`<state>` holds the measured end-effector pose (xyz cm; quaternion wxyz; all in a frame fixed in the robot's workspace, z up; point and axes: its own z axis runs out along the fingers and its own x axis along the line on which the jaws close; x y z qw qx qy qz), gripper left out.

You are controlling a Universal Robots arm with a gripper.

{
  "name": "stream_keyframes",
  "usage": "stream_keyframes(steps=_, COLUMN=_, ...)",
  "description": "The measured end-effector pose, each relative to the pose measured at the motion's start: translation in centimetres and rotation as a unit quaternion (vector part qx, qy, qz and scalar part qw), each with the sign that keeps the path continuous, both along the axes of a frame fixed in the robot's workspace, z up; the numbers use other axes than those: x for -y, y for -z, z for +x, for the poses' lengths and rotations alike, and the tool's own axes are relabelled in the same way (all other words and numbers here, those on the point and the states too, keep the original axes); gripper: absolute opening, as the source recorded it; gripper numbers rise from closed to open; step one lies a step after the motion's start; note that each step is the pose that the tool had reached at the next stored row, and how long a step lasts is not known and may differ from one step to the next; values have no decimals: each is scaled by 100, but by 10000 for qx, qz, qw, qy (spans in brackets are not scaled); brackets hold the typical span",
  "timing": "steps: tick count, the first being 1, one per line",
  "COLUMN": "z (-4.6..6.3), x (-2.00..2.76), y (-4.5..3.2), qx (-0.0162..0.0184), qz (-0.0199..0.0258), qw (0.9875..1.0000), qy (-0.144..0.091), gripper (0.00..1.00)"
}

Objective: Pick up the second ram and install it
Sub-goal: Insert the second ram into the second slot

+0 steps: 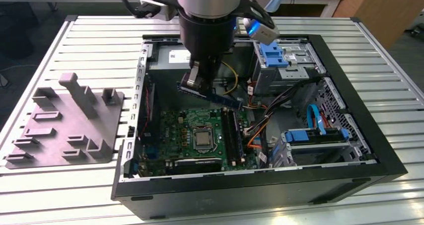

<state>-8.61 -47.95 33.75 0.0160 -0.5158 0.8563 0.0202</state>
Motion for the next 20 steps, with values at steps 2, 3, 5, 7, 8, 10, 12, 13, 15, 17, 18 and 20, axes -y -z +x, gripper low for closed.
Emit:
stream_keyframes(steps=2, z=0, x=0, y=3, qx=0, qz=0, qw=9998, qy=180, gripper=11)
stream_keyframes(steps=3, z=0, x=0, y=4, qx=0, qz=0, qw=9996, qy=270, gripper=11)
stream_keyframes(steps=5, z=0, x=0, y=7, qx=0, qz=0, qw=9990, qy=449, gripper=11)
stream_keyframes(steps=7, z=0, x=0, y=11, qx=0, qz=0, qw=9980, qy=637, gripper=11)
stream_keyframes(steps=8, z=0, x=0, y=12, qx=0, qz=0, qw=9974, qy=727, gripper=11)
stream_keyframes(steps=10, z=0, x=0, y=16, qx=0, qz=0, qw=9959, qy=906, gripper=11)
stream_keyframes(steps=12, z=0, x=0, y=20, qx=0, qz=0, qw=9941, qy=1085, gripper=11)
stream_keyframes(steps=13, z=0, x=0, y=24, qx=0, qz=1, qw=9931, qy=1175, gripper=11)
stream_keyframes(steps=15, z=0, x=0, y=32, qx=0, qz=0, qw=9907, qy=1361, gripper=11)
stream_keyframes(steps=17, z=0, x=0, y=42, qx=0, qz=0, qw=9881, qy=1539, gripper=11)
stream_keyframes(steps=18, z=0, x=0, y=46, qx=0, qz=0, qw=9867, qy=1628, gripper=11)
stream_keyframes(steps=20, z=0, x=0, y=55, qx=0, qz=0, qw=9836, qy=1805, gripper=11)
